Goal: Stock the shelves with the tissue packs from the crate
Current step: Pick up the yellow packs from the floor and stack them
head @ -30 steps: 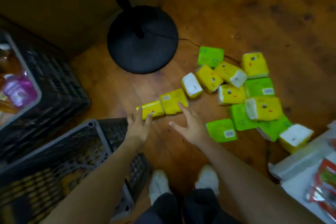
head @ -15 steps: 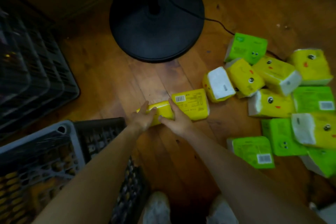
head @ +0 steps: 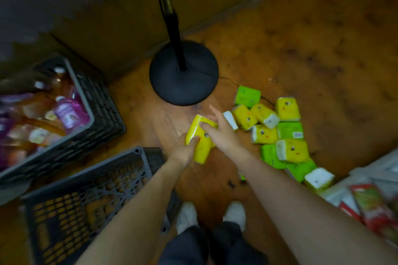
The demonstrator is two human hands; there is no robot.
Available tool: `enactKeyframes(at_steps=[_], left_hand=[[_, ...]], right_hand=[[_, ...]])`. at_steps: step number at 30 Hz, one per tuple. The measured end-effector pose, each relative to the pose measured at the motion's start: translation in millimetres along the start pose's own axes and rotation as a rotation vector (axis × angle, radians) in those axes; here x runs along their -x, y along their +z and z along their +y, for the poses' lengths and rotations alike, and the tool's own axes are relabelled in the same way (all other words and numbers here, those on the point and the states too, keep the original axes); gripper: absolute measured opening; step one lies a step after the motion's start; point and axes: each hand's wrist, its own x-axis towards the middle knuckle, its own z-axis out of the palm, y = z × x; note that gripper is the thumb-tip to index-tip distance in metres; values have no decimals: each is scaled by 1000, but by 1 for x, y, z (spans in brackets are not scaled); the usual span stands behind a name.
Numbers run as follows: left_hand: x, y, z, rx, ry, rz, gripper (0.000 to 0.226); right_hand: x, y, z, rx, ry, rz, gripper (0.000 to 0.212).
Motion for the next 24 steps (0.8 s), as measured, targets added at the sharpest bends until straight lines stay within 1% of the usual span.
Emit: enactKeyframes(at_steps=[5, 7, 10, 12, 13, 14, 15, 16, 17, 19, 21, 24], left_hand=[[161, -47, 104, 117, 136, -94, 49], [224, -71, 137, 169, 141, -151, 54], [293, -104, 163, 184, 265, -259, 60], [326, -118, 172, 146, 315, -276, 66], [338, -123, 174, 128, 326, -273, 72], [347, -126, 173, 138, 333, -287, 85], [349, -127, 169, 107, 382, -278, 104], [354, -130, 164, 51, 415, -243, 117], [366, -133, 157, -22, 445, -190, 112], [397, -138, 145, -151, 562, -110, 87], [415, -138, 133, -250, 685, -127, 77], [437, -130, 122, -320, 788, -216, 77]], right_hand=[[97, -55, -151, 52, -123, 60, 48], [139, -71, -203, 78, -150, 75, 42], [193, -84, -260, 124, -201, 92, 40], [226, -88, -285, 145, -241, 118, 40], [244, -89, -293, 158, -261, 134, 41], [262, -88, -299, 172, -286, 153, 42], [281, -87, -302, 183, -322, 172, 44], [299, -85, -304, 188, -361, 191, 48], [316, -83, -303, 192, -394, 215, 51], [348, -79, -299, 192, -427, 264, 56], [375, -78, -294, 190, -430, 312, 60], [411, -86, -285, 201, -419, 380, 65]])
